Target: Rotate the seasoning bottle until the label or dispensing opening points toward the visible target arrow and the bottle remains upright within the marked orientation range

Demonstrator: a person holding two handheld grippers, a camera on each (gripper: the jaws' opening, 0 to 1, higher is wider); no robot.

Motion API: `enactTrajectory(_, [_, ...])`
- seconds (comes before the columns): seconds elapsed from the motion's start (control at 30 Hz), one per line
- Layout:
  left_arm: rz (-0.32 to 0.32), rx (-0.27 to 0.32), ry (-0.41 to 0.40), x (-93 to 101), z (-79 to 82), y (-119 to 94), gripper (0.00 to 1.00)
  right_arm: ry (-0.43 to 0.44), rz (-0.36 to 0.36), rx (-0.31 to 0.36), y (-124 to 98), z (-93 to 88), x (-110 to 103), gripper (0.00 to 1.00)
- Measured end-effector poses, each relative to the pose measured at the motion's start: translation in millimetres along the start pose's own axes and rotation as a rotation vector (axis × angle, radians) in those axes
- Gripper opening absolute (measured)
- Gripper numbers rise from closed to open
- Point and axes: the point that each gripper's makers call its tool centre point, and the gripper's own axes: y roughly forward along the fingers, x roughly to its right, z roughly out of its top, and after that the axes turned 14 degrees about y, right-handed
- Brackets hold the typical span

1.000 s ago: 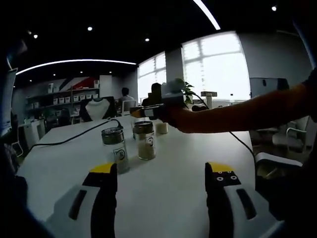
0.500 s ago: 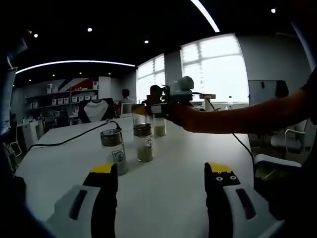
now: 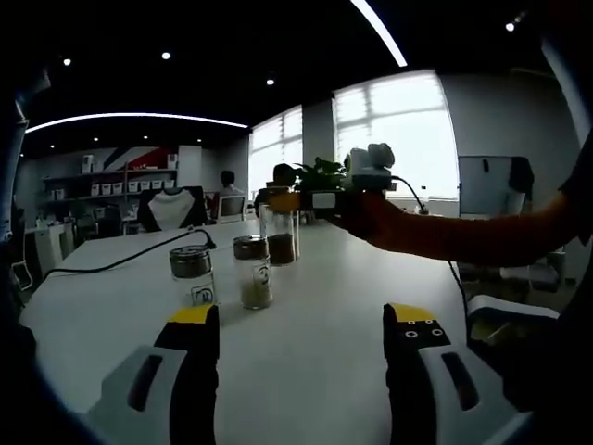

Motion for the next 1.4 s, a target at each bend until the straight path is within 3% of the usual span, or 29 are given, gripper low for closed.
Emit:
enactTrajectory(0.2, [-0.019,0.038,0.000,7.1,5.4,6,0.74,-0.013,0.081,0.020,-28,-3.8,-30,0.34])
enactTrajectory(0.4, [-0.049,0.058,0.011,17.3,7.7,10,0.71,0.028,0.161,0.040,-47,-5.0,-59,0.34])
enactTrajectory(0.6, [-0.071,0.158,-0.026,22.8,23.5,14,0.67,0.003,0.236,0.035,-58,-12.3,-89,0.34])
enactTrajectory(0.73, [-0.082,0.137,-0.002,26.9,20.1,20,0.64,0.027,0.301,0.029,-60,-15.2,-107,0.34])
enactTrajectory(1.07, [-0.118,0.137,0.046,36.9,20.2,20,0.60,-0.081,0.537,-0.024,-74,-31.9,-177,0.35])
enactTrajectory(1.27, [-0.145,0.173,0.014,41.8,23.6,17,0.51,-0.049,0.598,-0.031,-77,-36.9,-195,0.35])
enactTrajectory(1.4, [-0.155,0.161,0.011,43.6,19.9,17,0.45,-0.013,0.583,-0.029,-76,-42.3,-196,0.35])
